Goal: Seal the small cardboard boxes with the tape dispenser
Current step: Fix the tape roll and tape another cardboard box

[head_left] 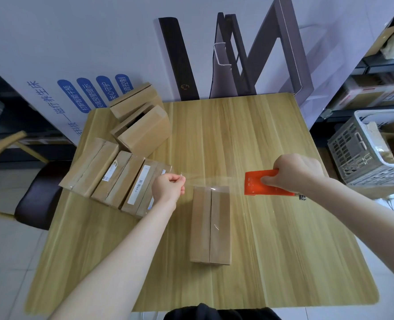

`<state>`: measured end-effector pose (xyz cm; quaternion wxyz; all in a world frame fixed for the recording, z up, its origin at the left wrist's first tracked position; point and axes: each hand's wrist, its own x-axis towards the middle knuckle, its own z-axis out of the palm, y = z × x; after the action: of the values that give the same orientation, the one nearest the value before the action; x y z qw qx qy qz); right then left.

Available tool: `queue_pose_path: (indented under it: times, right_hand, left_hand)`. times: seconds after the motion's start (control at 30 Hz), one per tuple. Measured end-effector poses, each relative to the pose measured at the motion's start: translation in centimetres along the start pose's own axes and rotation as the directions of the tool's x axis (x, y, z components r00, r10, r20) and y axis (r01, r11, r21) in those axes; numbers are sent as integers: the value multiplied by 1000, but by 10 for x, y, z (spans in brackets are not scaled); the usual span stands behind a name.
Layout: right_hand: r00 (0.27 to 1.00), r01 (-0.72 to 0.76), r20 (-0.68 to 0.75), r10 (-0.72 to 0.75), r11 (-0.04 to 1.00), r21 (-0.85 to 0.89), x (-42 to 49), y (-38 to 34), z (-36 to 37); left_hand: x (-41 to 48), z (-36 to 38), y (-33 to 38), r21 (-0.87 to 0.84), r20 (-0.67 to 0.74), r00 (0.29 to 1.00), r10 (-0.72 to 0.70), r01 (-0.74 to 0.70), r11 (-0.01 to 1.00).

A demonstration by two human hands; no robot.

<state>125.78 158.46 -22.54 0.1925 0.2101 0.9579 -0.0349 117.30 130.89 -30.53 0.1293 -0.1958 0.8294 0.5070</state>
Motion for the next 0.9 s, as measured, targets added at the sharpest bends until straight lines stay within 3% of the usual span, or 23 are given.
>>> queue_pose_path:
  times: [0.47,0.77,0.9]
  right_hand:
    - [999,-12,40,11,1000,17,25,-20,42]
    - [1000,3,4,-3,1000,5,21,-43,48]
    - [1000,5,17,-5,1000,10,16,-48,46]
  left_hand:
    - [10,33,-40,12,37,995,-90,90,996]
    - [-2,44,-48,299,30,999,44,-51,953]
    - [-8,43,-46,194,-65,997,28,-15,981]
